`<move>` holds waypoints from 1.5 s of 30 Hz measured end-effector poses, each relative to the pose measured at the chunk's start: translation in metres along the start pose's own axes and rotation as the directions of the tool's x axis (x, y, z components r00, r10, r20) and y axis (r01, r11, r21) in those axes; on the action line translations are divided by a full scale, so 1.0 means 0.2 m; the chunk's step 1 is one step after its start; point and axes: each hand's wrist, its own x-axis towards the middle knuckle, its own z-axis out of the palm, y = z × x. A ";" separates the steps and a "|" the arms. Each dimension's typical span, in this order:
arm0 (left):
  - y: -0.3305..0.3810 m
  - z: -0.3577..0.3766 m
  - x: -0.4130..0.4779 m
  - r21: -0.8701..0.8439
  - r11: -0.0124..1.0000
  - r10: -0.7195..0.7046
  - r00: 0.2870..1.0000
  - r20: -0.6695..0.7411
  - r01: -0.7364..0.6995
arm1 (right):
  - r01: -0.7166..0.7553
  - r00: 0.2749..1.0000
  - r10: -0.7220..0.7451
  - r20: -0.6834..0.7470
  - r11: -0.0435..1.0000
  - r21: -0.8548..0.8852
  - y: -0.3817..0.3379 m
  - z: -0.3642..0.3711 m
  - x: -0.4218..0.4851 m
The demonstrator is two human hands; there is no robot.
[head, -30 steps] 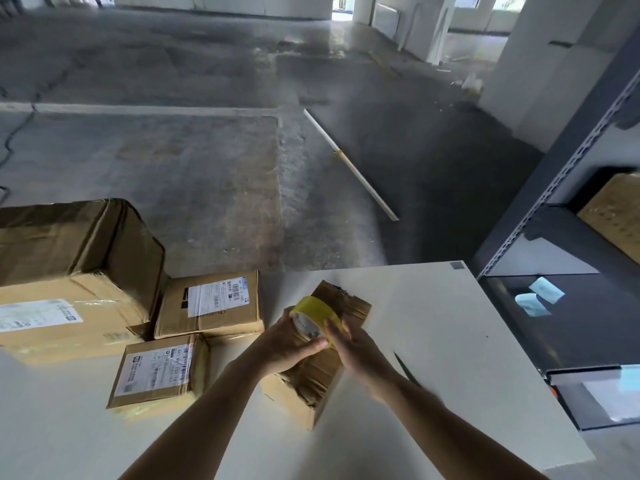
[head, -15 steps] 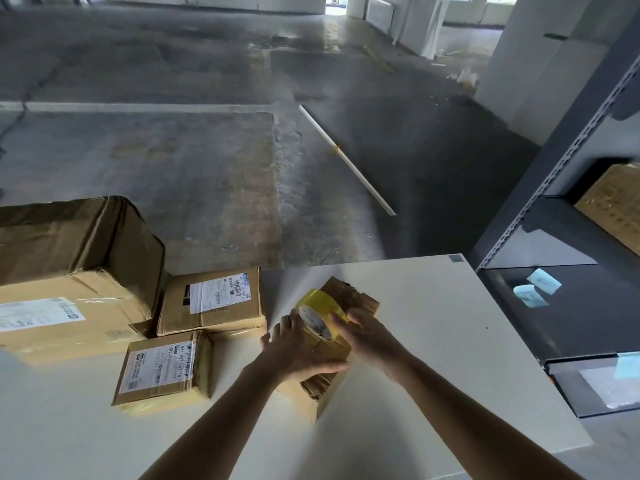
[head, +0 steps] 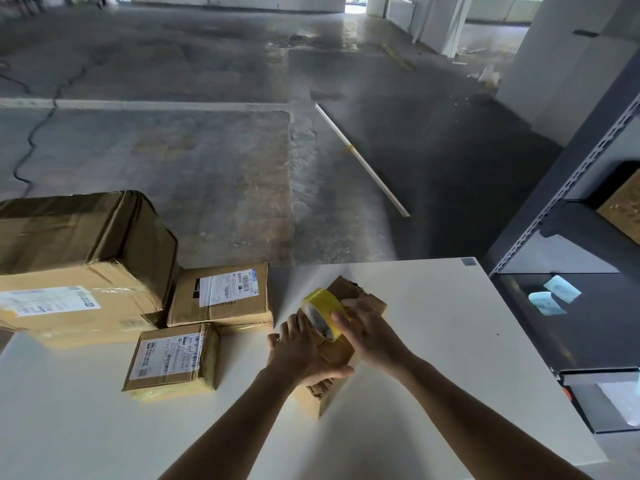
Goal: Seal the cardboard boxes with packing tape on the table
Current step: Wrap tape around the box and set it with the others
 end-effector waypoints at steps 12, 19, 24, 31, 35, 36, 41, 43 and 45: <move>0.00 0.04 0.01 -0.048 0.998 -0.033 0.996 -0.084 0.029 | 0.081 0.996 -0.063 -0.068 0.948 0.307 -0.10 -0.09 0.03; -0.01 0.05 0.02 -0.065 0.998 -0.013 0.997 -0.082 0.008 | -0.045 0.997 0.063 -0.046 0.950 0.308 0.00 -0.18 -0.02; -0.02 0.05 0.03 -0.042 0.999 0.018 0.997 -0.073 -0.021 | -0.061 0.993 0.081 -0.083 0.974 0.220 0.00 -0.17 -0.04; -0.03 0.06 0.01 0.107 0.978 0.196 0.968 -0.155 -0.181 | -0.044 0.996 0.051 -0.077 0.995 0.086 -0.01 -0.16 -0.02; -0.05 0.06 0.04 0.072 0.971 0.237 0.964 -0.124 -0.230 | -0.097 0.993 0.103 -0.054 0.989 0.112 -0.01 -0.16 -0.04; -0.05 0.07 0.04 0.073 0.969 0.245 0.962 -0.122 -0.238 | -0.094 0.993 0.101 -0.054 0.988 0.120 -0.02 -0.16 -0.04; -0.05 0.07 0.04 0.093 0.957 0.284 0.951 -0.127 -0.273 | -0.084 0.994 0.093 -0.055 0.986 0.142 -0.03 -0.13 -0.05; -0.05 0.08 0.04 0.113 0.942 0.330 0.933 -0.145 -0.315 | -0.088 0.994 0.098 -0.045 0.979 0.184 -0.04 -0.14 -0.06; -0.05 0.09 0.05 0.131 0.925 0.374 0.915 -0.150 -0.357 | -0.106 0.993 0.115 -0.020 0.960 0.260 -0.04 -0.13 -0.08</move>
